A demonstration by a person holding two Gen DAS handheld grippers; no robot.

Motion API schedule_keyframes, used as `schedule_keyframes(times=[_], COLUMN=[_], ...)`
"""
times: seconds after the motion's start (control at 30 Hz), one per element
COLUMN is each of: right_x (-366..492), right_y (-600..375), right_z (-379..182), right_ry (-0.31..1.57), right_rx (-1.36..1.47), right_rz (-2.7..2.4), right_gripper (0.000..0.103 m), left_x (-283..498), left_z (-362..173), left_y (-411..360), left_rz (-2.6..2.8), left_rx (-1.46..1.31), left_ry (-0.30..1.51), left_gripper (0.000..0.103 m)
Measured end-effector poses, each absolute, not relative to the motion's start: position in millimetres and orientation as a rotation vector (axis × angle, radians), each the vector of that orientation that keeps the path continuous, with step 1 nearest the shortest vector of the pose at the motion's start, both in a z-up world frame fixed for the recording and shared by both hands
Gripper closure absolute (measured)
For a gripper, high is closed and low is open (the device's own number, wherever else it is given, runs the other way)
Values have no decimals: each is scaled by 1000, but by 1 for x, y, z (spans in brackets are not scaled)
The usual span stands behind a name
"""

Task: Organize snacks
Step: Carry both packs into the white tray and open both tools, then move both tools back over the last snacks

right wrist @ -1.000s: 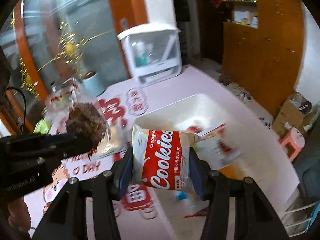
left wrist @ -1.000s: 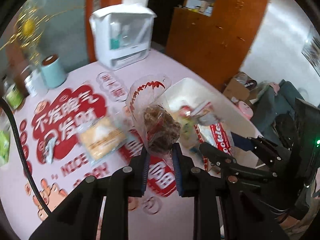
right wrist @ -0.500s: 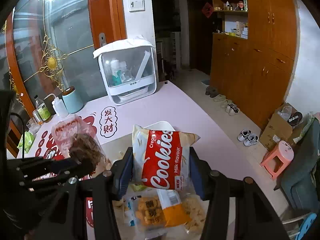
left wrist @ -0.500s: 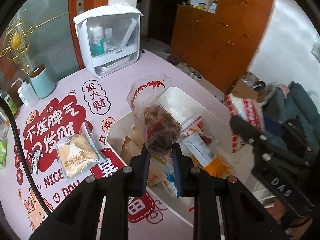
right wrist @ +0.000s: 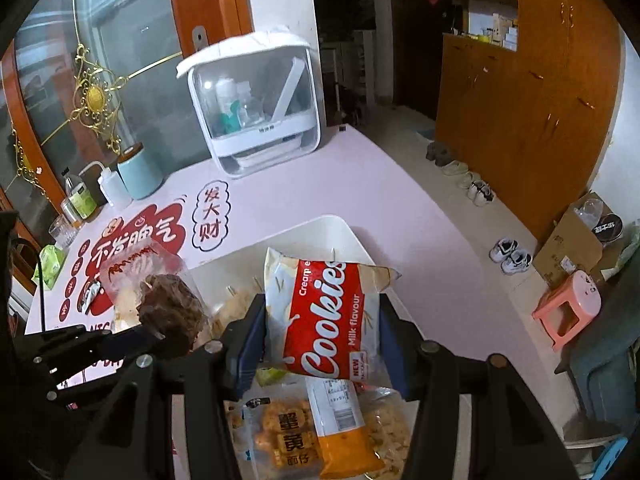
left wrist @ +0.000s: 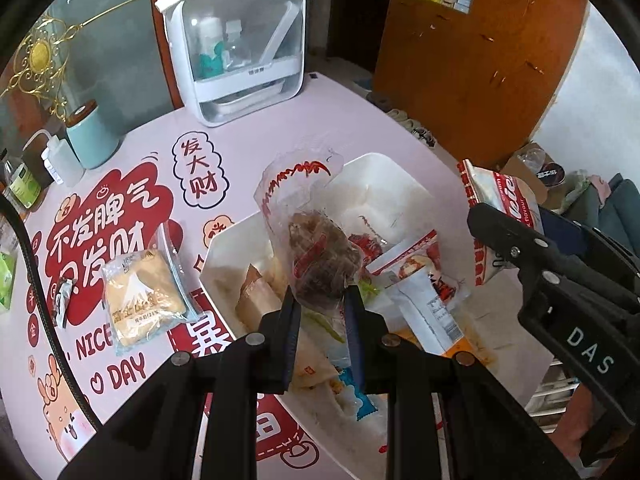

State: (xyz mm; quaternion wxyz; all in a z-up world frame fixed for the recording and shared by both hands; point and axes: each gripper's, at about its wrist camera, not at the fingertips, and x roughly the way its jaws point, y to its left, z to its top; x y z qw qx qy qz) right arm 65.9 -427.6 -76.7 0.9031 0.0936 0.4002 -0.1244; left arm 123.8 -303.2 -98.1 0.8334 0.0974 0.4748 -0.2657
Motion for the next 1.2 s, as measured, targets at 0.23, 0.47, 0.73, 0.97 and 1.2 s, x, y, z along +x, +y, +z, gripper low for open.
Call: schedule_keyframes(times=[0.23, 0.47, 0.73, 0.97, 1.2], right_x=[77, 68, 58, 53, 55], right_y=[-432, -429, -414, -390, -357], right_z=[-101, -103, -97, -89, -78], right_ry=[923, 935, 929, 910, 876], right_rx=[246, 276, 281, 277, 260], right_rz=[-228, -232, -233, -223, -179], right_gripper=[40, 40, 39, 29, 14], left_x=[125, 116, 109, 108, 106], left_z=[-108, -110, -101, -90, -86], left_y=[-303, -296, -274, -241, -191], left_rz=[-552, -554, -543, -509, -475], left_rx=[213, 231, 229, 211, 197], left_ry=[1014, 999, 983, 965, 981], left_gripper=[61, 6, 6, 6, 6])
